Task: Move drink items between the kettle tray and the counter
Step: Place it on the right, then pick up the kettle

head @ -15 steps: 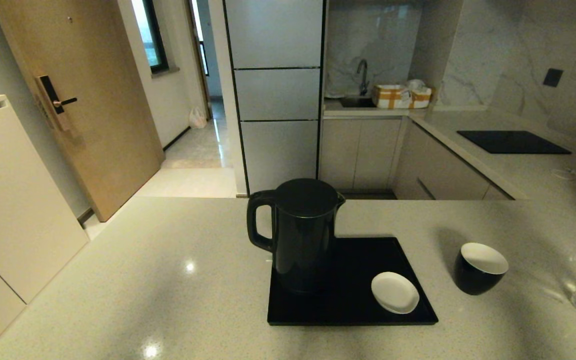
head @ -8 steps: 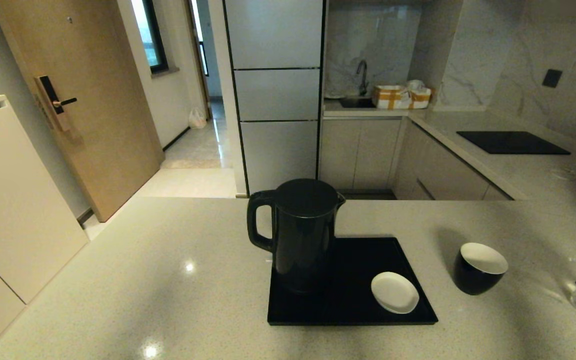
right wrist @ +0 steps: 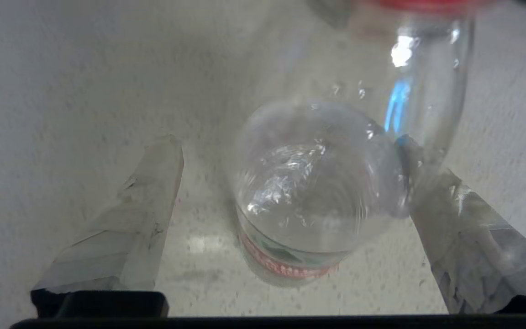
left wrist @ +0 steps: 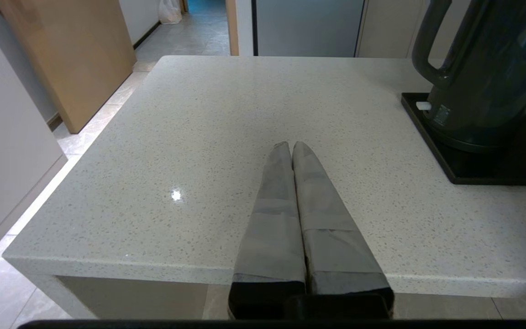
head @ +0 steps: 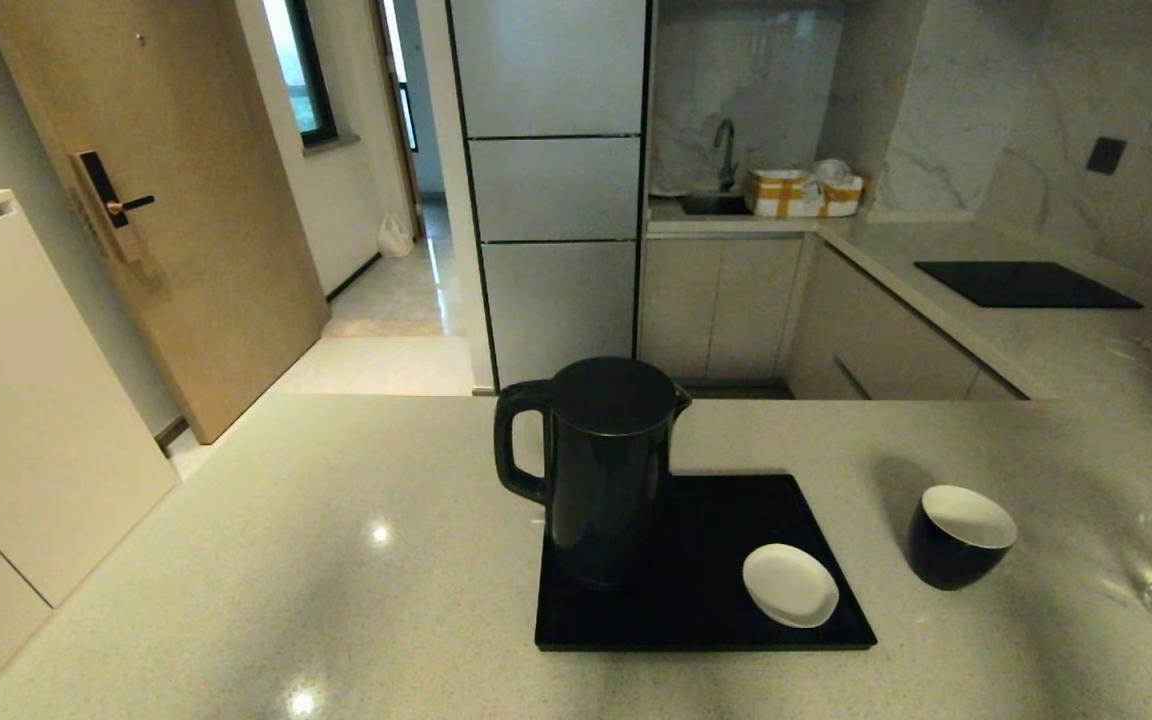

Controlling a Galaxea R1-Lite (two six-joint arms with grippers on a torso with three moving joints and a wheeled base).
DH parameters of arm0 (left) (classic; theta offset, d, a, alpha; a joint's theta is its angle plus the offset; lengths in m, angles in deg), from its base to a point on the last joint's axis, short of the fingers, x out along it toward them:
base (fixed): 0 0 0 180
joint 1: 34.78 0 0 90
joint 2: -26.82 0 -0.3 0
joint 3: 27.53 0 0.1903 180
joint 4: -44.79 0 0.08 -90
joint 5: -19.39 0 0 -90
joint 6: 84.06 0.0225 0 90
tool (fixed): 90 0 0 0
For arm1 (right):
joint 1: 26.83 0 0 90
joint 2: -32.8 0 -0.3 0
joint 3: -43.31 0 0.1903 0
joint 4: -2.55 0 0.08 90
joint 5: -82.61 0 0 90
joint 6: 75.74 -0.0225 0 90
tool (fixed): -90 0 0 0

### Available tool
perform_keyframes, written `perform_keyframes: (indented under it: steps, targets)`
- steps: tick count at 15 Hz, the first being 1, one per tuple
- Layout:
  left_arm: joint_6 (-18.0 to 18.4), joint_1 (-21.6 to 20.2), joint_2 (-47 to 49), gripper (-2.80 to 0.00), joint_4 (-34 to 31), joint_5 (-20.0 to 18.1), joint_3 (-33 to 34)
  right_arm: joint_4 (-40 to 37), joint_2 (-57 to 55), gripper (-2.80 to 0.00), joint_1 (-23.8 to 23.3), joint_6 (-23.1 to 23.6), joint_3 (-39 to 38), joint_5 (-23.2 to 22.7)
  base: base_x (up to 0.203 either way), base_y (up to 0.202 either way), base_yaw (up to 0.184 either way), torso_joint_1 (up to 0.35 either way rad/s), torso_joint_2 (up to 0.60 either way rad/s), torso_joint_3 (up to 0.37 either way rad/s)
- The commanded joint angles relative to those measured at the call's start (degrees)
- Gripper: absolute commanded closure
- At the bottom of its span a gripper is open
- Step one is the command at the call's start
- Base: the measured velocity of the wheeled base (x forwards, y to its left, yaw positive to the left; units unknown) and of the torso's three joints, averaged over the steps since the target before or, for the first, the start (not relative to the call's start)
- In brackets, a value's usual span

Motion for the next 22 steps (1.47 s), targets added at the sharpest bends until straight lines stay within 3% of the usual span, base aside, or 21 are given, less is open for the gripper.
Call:
perform_keyframes:
  steps: [1,4,7,9,11,12,13,15,17,22]
  targets:
    - [0.02,-0.02,0.07,0.0,0.02,0.01,0.0,-0.78,2.3,-2.8,-0.03,0.03,0.83,0.06,0.0,0.0,0.0,0.0,0.0,0.0]
    - [0.02,-0.02,0.07,0.0,0.02,0.01,0.0,-2.14,4.0,-2.8,-0.07,0.03,0.52,-0.1,0.0,0.0,0.0,0.0,0.0,0.0]
    - [0.02,-0.02,0.07,0.0,0.02,0.01,0.0,-6.85,13.51,-2.8,-0.07,0.02,-1.91,-2.02,0.0,0.0,0.0,0.0,0.0,0.0]
    - [-0.07,-0.02,0.07,0.0,-0.07,0.01,0.0,-17.64,27.75,-2.8,0.07,-0.18,-1.46,-4.53,0.0,0.0,0.0,0.0,0.0,0.0]
    - [0.02,-0.02,0.07,0.0,0.02,0.01,0.0,-35.84,43.09,-2.8,0.78,-1.16,1.66,-7.86,0.0,0.0,0.0,0.0,0.0,0.0]
    - [0.0,-0.02,0.07,0.0,0.02,0.01,0.0,-49.31,50.61,0.0,1.61,-2.04,5.11,-9.62,0.0,0.0,0.0,0.0,0.0,0.0]
    - [0.02,-0.02,0.07,0.0,0.02,0.01,0.0,-65.25,57.29,0.0,2.87,-2.92,9.69,-11.63,0.0,0.0,0.0,0.0,0.0,0.0]
    - [0.02,-0.02,0.07,0.0,0.02,0.01,0.0,-83.66,66.16,0.0,7.04,-4.1,17.21,-14.71,0.0,0.0,0.0,0.0,0.0,0.0]
    - [0.02,-0.02,0.07,0.0,0.02,0.01,0.0,-90.61,72.72,0.0,11.59,-4.47,21.43,-16.15,0.0,0.0,0.0,0.0,0.0,0.0]
    - [0.02,-0.02,0.07,0.0,0.02,0.01,0.0,-123.91,88.36,0.0,20.44,-2.49,39.66,-22.63,0.0,0.0,0.0,0.0,0.0,0.0]
